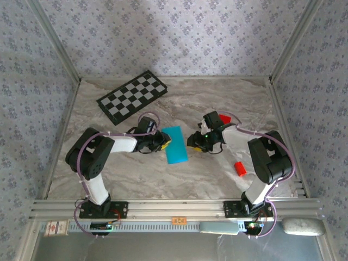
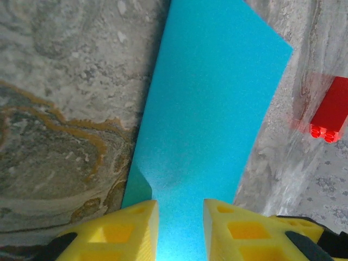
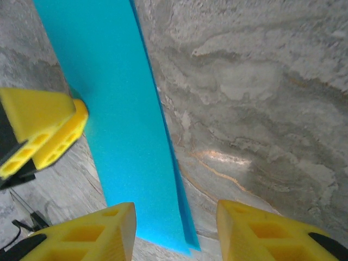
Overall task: Fold a paper plane with a square sheet of paper (pick it up from the middle)
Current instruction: Fold the triangle a second time at the center of the table.
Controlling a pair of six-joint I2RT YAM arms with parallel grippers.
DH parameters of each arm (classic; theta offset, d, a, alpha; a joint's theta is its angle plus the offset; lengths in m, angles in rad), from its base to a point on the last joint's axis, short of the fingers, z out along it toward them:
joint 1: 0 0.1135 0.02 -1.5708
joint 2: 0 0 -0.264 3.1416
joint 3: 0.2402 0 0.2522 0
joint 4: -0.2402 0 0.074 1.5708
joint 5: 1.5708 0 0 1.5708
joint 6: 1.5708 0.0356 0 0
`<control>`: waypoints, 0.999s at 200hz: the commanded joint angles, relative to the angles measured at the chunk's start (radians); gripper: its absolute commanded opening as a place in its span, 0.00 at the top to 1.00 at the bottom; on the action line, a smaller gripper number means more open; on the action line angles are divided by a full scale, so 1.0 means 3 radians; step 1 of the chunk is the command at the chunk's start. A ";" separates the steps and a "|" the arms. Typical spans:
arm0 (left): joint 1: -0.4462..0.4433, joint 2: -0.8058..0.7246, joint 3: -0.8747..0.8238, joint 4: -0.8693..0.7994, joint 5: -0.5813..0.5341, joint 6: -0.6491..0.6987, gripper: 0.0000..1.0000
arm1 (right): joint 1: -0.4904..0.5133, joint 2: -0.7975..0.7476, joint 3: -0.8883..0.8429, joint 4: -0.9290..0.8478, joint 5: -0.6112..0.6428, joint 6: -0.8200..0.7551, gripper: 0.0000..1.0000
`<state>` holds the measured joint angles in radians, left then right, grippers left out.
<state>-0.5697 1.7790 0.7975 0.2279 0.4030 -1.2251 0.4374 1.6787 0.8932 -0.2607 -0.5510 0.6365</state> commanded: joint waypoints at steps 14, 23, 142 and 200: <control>-0.0018 0.0106 -0.0024 -0.0252 -0.0077 -0.0037 0.74 | 0.0045 0.0045 -0.0057 -0.0212 -0.0172 -0.0241 0.54; -0.0015 0.0109 -0.0040 -0.0263 -0.0089 -0.0038 0.74 | 0.0058 0.0056 -0.0058 -0.0229 -0.0219 -0.0265 0.54; -0.0023 0.0155 -0.0050 -0.0355 -0.0101 -0.0035 0.75 | 0.0255 0.0260 -0.0048 -0.0152 -0.0381 -0.0281 0.59; -0.0023 0.0190 -0.0044 -0.0340 -0.0091 -0.0045 0.75 | 0.0265 0.0239 -0.0050 -0.0070 -0.0532 -0.0307 0.62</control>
<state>-0.5697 1.7821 0.7979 0.2211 0.3965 -1.2251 0.5133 1.7416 0.8883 -0.2932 -0.6647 0.5594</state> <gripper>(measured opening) 0.249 0.388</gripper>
